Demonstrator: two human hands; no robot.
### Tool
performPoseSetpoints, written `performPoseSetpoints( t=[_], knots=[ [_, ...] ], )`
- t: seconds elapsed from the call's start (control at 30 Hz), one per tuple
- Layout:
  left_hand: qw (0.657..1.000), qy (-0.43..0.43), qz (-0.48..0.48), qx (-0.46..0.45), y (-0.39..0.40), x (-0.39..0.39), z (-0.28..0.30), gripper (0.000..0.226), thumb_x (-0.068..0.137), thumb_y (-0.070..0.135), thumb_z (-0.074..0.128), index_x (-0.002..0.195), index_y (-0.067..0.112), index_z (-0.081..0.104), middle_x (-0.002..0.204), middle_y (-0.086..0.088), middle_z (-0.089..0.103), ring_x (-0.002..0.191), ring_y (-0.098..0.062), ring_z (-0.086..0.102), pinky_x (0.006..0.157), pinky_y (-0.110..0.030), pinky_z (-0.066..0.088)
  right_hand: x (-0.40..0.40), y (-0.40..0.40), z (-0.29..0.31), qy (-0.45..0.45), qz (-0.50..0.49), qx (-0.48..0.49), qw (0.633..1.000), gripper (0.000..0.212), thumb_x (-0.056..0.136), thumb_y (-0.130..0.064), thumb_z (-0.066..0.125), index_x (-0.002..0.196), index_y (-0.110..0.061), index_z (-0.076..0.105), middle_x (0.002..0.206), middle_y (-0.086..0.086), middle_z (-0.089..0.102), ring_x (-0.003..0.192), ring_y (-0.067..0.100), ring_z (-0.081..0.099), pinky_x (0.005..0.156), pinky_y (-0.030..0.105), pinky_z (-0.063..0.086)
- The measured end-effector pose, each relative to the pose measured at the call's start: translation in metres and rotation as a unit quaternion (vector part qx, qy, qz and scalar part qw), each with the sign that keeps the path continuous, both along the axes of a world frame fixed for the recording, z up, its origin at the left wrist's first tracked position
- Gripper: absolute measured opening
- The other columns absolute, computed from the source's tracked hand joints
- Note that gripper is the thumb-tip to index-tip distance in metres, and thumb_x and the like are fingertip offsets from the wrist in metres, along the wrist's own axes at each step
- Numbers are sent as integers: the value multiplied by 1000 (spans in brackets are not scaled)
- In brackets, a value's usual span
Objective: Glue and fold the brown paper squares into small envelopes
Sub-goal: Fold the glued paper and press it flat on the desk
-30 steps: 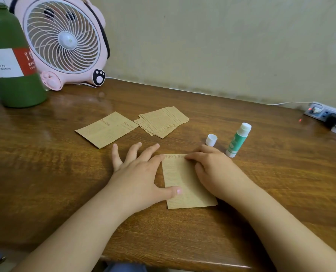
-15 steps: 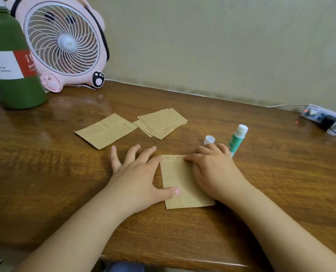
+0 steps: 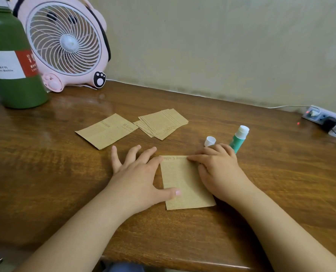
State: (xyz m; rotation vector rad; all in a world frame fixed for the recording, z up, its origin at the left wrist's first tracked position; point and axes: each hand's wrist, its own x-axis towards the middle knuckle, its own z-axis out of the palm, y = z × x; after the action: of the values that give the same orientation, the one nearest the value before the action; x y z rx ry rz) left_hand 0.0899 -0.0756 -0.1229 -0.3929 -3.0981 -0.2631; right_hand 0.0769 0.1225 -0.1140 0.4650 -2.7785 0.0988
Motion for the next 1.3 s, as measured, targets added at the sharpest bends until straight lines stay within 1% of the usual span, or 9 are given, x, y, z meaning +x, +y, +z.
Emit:
performPoseSetpoints(
  t=[0.1, 0.2, 0.4, 0.57, 0.7, 0.87, 1.0, 1.1, 1.3],
  knots=[
    [1000, 0, 2, -3, 1, -1, 0, 95, 66, 88, 35, 147, 40, 18, 157, 17, 0, 143, -16, -11, 107, -61, -20, -5, -2, -3, -7, -4, 8, 1000, 59, 79, -28, 19, 103, -22, 72, 93, -4, 66, 102, 25, 53, 101, 43, 20],
    [1000, 2, 6, -8, 0, -1, -1, 96, 66, 89, 33, 147, 41, 18, 157, 16, 0, 143, -17, -11, 106, -60, -21, 2, 4, -3, 6, 14, 4, 1000, 47, 82, -21, 30, 101, -25, 73, 92, -4, 63, 100, 27, 52, 97, 43, 21],
    [1000, -1, 3, -4, -1, -2, -1, 98, 63, 90, 33, 147, 41, 18, 158, 16, 0, 143, -17, -11, 106, -60, -21, 54, 24, 1, 16, 59, 4, 998, 43, 83, -27, 34, 100, -33, 73, 91, -10, 52, 95, 16, 40, 93, 42, 25],
    [1000, 1, -1, -6, -1, -1, -1, 97, 64, 89, 34, 147, 41, 19, 158, 16, 0, 143, -16, -11, 106, -60, -21, 80, 30, 2, 22, 64, 15, 998, 42, 82, -25, 35, 101, -34, 71, 89, -12, 51, 95, 16, 43, 91, 42, 30],
    [1000, -2, -2, -4, -1, -1, -1, 99, 61, 90, 31, 147, 40, 21, 157, 17, 0, 143, -15, -10, 106, -60, -22, 56, 21, 2, 37, 23, 35, 998, 41, 83, -26, 34, 93, -31, 73, 87, -9, 53, 84, 22, 50, 86, 41, 30],
    [1000, -2, 0, -3, -2, -1, -1, 99, 61, 90, 30, 147, 42, 20, 157, 17, 2, 143, -15, -11, 105, -59, -23, 24, 14, 0, 26, -13, 18, 999, 34, 82, -17, 43, 90, -27, 75, 85, -8, 50, 81, 16, 30, 83, 37, 21],
    [1000, -1, 1, -7, -2, -2, -1, 98, 63, 90, 31, 147, 42, 18, 158, 16, 2, 143, -16, -10, 106, -59, -23, 46, 21, 2, 45, 3, 39, 998, 35, 79, -17, 43, 89, -28, 74, 84, -7, 51, 84, 22, 47, 87, 41, 30],
    [1000, 4, -2, -8, -2, -2, -2, 98, 63, 90, 31, 147, 41, 19, 158, 16, 2, 143, -16, -10, 106, -59, -22, 69, 26, 0, 71, 29, 62, 995, 42, 79, -21, 35, 93, -28, 73, 85, -7, 51, 90, 19, 44, 91, 39, 24],
    [1000, 1, -4, -13, -2, -1, -2, 99, 62, 91, 29, 147, 41, 18, 158, 16, 1, 143, -16, -11, 106, -60, -22, 101, 34, -3, 95, 49, 93, 990, 40, 81, -22, 38, 100, -27, 73, 88, -5, 54, 91, 23, 46, 89, 47, 27]
  ],
)
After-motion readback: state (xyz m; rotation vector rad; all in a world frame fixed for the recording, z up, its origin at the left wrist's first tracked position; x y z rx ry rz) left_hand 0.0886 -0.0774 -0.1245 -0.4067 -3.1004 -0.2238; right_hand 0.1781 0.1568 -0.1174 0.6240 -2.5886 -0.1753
